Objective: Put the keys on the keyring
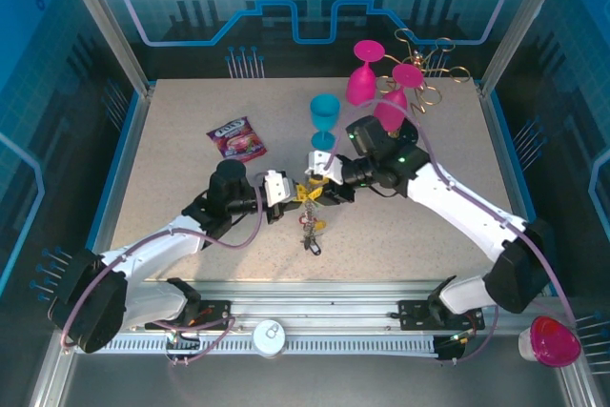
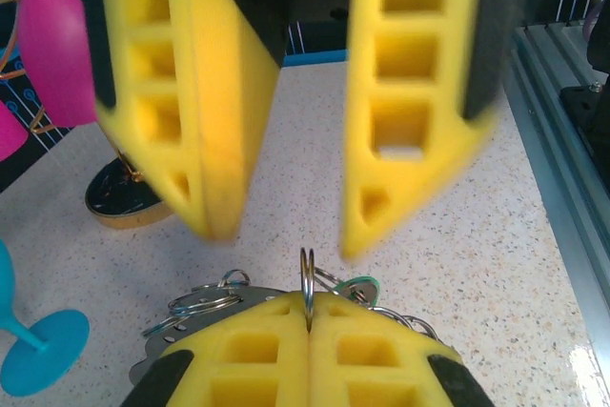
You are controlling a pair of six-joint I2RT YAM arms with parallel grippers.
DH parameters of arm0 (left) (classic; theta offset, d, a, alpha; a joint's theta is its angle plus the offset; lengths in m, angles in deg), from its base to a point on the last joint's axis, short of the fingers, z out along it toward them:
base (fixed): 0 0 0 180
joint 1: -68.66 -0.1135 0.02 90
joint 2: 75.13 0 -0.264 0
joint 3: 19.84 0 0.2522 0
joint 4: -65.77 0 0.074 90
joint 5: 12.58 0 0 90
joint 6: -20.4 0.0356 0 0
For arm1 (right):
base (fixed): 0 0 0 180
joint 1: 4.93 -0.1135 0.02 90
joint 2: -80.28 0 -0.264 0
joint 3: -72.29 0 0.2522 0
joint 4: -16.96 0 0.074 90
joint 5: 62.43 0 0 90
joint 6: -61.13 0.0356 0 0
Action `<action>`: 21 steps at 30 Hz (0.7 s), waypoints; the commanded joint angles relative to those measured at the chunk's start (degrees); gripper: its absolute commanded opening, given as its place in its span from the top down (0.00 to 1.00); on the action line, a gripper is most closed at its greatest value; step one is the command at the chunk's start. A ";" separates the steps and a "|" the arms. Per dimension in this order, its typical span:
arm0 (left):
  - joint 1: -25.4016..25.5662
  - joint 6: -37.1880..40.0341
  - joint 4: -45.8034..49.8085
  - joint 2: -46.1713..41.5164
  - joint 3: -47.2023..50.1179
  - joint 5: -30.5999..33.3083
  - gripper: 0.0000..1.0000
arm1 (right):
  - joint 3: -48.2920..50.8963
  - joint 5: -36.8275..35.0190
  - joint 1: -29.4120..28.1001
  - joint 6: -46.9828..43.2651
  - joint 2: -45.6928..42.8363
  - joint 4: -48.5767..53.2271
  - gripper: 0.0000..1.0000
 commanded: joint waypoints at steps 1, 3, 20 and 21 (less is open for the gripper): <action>0.39 -0.24 -9.03 -1.63 2.29 -0.55 1.00 | 5.41 2.48 3.36 13.34 -4.51 -10.56 0.63; 0.41 -0.90 -11.82 -1.74 3.28 -0.55 1.00 | 8.90 3.33 3.32 16.09 -6.04 -12.92 0.63; 0.55 -3.47 -17.88 -1.70 5.35 -1.73 1.00 | 20.60 4.95 -0.49 17.07 -7.96 -25.99 0.61; 0.55 -3.51 -17.84 -1.65 5.34 -1.82 1.00 | 20.51 4.72 -0.73 16.99 -7.75 -26.09 0.62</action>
